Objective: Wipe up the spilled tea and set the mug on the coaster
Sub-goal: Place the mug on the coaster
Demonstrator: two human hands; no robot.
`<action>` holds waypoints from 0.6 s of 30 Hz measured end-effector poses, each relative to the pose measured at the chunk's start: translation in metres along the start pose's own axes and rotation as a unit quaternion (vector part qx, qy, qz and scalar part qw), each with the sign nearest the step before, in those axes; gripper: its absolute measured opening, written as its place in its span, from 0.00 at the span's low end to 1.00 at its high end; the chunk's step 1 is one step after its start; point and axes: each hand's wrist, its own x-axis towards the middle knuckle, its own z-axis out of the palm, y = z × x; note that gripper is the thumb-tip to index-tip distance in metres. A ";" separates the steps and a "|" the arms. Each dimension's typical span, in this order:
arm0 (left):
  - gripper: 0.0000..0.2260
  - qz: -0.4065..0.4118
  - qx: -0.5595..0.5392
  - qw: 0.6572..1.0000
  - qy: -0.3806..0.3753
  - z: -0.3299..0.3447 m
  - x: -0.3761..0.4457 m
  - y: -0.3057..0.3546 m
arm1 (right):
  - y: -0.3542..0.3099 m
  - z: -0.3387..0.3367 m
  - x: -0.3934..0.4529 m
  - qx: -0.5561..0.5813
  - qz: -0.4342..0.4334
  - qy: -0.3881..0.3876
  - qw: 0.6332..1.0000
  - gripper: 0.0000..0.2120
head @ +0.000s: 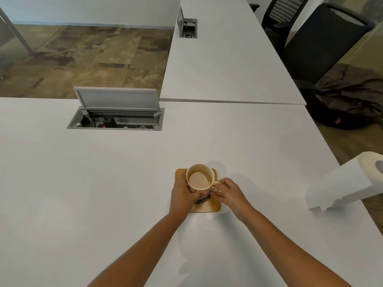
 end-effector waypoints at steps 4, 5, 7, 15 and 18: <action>0.30 -0.004 0.003 1.000 0.006 0.003 -0.002 -0.001 | 0.004 -0.001 0.001 0.011 0.000 0.002 1.000 0.05; 0.30 -0.003 -0.002 1.000 0.006 0.003 -0.002 -0.001 | 0.005 -0.001 0.001 0.014 -0.001 0.001 1.000 0.05; 0.29 -0.005 -0.007 1.000 0.005 0.003 -0.003 -0.001 | 0.005 -0.001 0.002 0.016 -0.002 0.002 1.000 0.05; 0.30 0.026 -0.011 0.996 -0.083 -0.011 0.006 -0.010 | 0.005 -0.003 0.004 -0.055 -0.014 0.025 0.998 0.05; 0.31 0.041 0.032 0.990 -0.131 -0.024 0.010 -0.014 | 0.004 -0.006 0.001 -0.107 -0.042 0.036 0.993 0.08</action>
